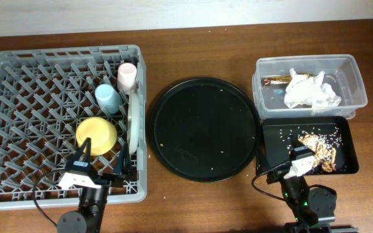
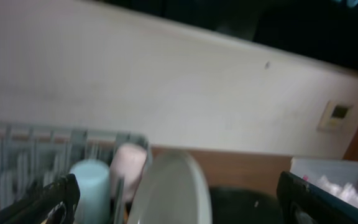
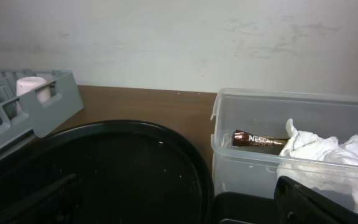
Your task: Sort waste into correct bins and load items into the dishwasher rack
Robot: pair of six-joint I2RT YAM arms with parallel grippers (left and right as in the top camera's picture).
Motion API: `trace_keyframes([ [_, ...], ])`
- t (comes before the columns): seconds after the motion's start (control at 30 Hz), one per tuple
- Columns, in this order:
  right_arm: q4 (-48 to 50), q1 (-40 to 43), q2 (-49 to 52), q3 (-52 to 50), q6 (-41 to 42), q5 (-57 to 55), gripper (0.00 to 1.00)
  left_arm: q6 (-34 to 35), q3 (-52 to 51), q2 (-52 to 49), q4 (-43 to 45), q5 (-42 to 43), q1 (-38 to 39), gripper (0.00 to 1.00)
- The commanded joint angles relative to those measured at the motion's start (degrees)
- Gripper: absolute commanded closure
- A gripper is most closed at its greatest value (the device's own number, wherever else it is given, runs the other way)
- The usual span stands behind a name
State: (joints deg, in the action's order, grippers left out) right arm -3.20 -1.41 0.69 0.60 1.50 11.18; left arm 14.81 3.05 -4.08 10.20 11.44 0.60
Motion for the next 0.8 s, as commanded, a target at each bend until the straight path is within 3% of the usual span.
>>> trace_keyframes([
  [0.0, -0.39, 0.31, -0.44, -0.28, 0.50, -0.72, 0.02, -0.09, -2.49, 3.26, -7.67, -4.09, 0.52, 0.01],
  [0.1, -0.39, 0.31, -0.44, -0.28, 0.50, -0.72, 0.02, -0.11, -2.49, 3.80, -15.13, -7.96, 0.52, 0.01],
  [0.27, -0.39, 0.31, -0.44, -0.28, 0.50, -0.72, 0.01, -6.45, -2.51, 3.78, -14.91, -9.77, 1.09, 0.01],
  [0.77, -0.39, 0.31, -0.44, -0.28, 0.50, -0.72, 0.02, -6.78, -2.51, 3.78, -14.84, -9.75, 1.64, 0.01],
])
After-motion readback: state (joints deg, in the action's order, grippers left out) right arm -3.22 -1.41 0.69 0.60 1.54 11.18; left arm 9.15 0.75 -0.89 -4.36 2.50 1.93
